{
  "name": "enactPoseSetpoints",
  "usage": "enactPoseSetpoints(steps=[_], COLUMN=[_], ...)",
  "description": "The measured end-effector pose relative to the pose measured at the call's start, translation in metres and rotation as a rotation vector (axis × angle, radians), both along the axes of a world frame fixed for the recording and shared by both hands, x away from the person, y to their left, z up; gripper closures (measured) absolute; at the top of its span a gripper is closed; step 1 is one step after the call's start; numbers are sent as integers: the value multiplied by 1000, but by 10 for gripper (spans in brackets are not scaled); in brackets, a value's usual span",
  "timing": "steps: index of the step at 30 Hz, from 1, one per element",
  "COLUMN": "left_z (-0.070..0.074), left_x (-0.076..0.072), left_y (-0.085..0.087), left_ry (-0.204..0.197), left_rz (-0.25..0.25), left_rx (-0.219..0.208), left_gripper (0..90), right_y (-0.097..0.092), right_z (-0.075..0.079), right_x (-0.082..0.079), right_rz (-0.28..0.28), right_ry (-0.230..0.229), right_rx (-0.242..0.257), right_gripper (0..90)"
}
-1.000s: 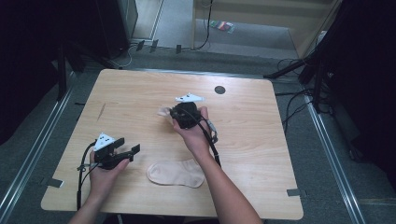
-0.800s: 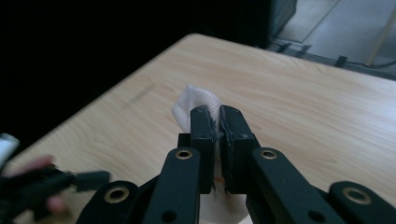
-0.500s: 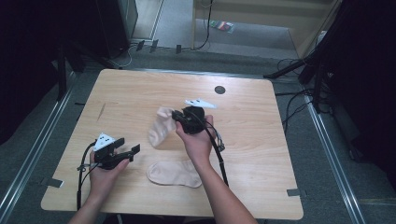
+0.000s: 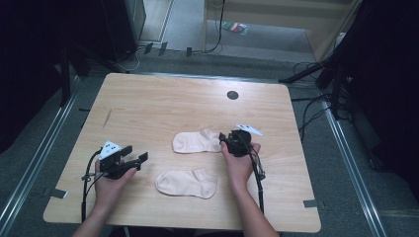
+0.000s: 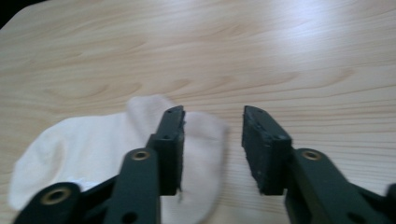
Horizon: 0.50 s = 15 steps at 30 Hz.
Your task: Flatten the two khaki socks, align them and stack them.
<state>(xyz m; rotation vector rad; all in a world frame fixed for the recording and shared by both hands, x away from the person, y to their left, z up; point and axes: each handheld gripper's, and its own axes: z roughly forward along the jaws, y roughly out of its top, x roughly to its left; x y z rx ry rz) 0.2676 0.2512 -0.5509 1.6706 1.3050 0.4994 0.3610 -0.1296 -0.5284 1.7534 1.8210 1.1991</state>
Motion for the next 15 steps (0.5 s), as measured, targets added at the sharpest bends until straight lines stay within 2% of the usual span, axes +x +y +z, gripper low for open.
enactPoseSetpoints(steps=[1, 3, 4, 7, 8, 10, 11, 13, 15], left_z=[0, 1, 1, 2, 4, 5, 8, 12, 16], left_x=[0, 0, 0, 1, 3, 4, 7, 11, 19], left_y=[-1, -1, 0, 1, 1, -2, -6, -15, -26], left_ry=[-5, -9, -7, 4, 6, 6, 5, -16, -25], left_rz=[1, -9, -12, -10, -9, -18, -33, -54, -96], left_rx=[3, 0, -6, -26, -18, -34, -37, -32, -29], left_gripper=[294, 332, 357, 422, 434, 475, 489, 510, 524], right_y=[-6, -16, -22, -27, -27, -24, -22, -16, -11], right_z=[1, 3, 5, 7, 7, 4, 3, 1, 1], right_x=[-1, -1, -1, 1, 2, 5, 7, 11, 14], right_rz=[-19, -30, -21, 32, 49, 95, 108, 156, 192], right_ry=[-14, -7, -9, -29, -39, -42, -33, -43, -69], right_rx=[-13, 4, 27, 35, 23, -27, -45, -84, -114], right_gripper=[566, 583, 599, 637, 640, 645, 645, 644, 637])
